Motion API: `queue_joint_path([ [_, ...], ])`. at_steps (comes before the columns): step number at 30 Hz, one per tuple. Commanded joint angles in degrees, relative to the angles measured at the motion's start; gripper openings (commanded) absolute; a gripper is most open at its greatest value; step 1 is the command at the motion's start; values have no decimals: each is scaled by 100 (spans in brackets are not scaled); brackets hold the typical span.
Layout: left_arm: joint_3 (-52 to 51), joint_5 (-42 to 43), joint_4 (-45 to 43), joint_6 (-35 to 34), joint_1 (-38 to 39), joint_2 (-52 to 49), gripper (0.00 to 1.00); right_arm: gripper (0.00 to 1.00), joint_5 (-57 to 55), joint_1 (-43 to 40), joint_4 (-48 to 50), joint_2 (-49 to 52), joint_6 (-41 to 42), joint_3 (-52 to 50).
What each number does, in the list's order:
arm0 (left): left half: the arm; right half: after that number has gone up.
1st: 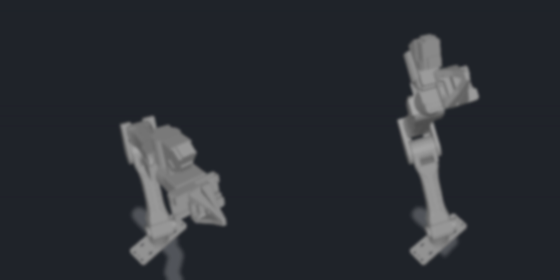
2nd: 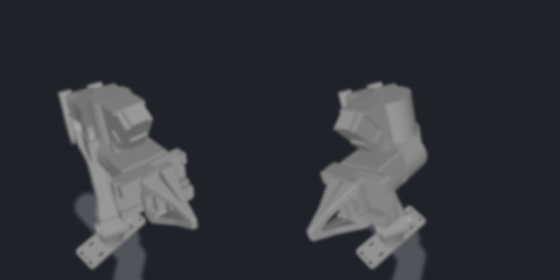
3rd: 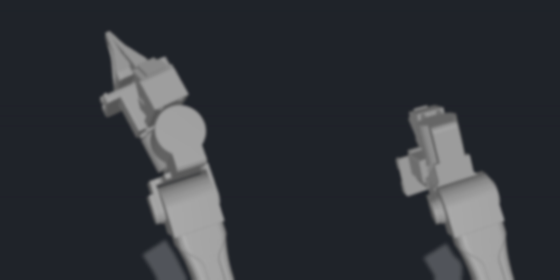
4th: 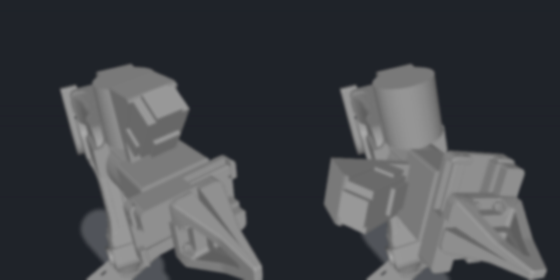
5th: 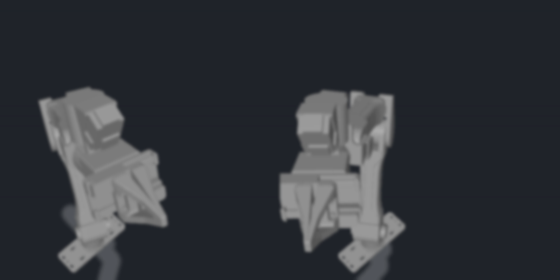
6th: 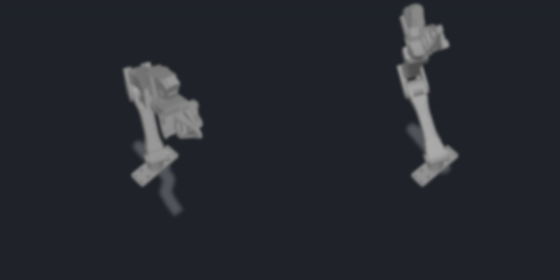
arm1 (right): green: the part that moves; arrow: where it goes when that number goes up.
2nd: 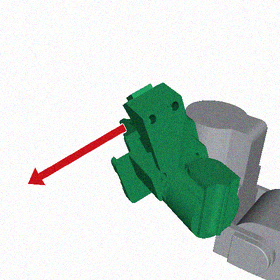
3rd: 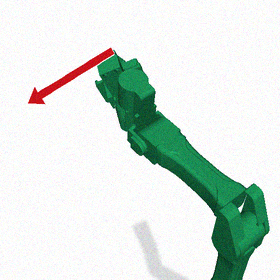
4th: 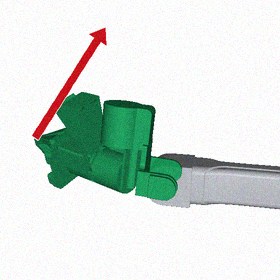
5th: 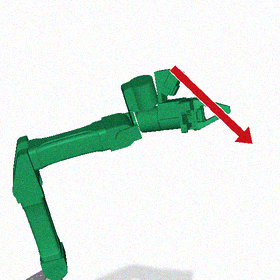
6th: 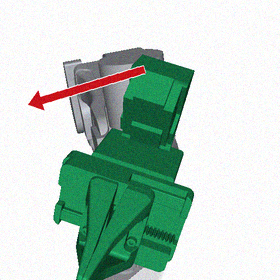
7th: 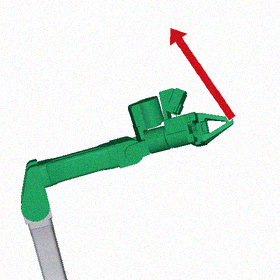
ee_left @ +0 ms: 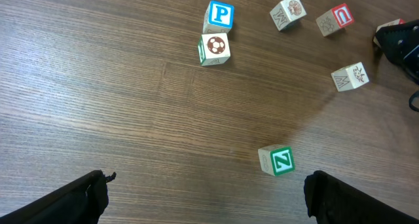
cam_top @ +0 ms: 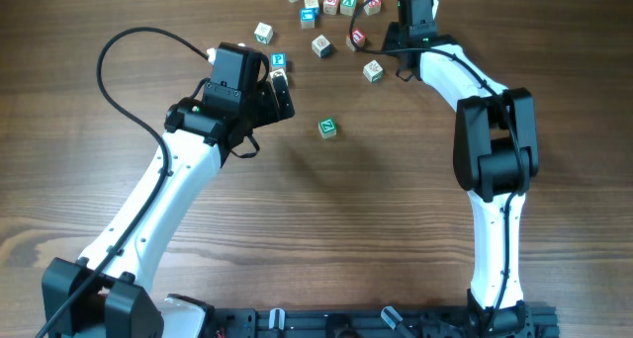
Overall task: Form a horizontal line
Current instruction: 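Reach the right gripper to the pile and grasp the red M block, then place the red M block beside the green Z block with the right gripper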
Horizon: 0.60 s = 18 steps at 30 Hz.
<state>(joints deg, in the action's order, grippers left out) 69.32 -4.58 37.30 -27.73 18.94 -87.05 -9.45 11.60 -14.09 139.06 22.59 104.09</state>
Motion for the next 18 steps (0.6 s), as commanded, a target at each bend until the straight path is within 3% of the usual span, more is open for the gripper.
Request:
queue_joint_path([
  [1,-37,26,-15,26,-20,48,100,24,26,13,-68,-557,-264,114],
  [10,-37,26,-13,26,-20,48,100,23,138,9,-1510,-2516,-354,114],
  [18,-37,26,-13,26,-20,48,100,20,1547,20,-3980,-3657,-525,111],
])
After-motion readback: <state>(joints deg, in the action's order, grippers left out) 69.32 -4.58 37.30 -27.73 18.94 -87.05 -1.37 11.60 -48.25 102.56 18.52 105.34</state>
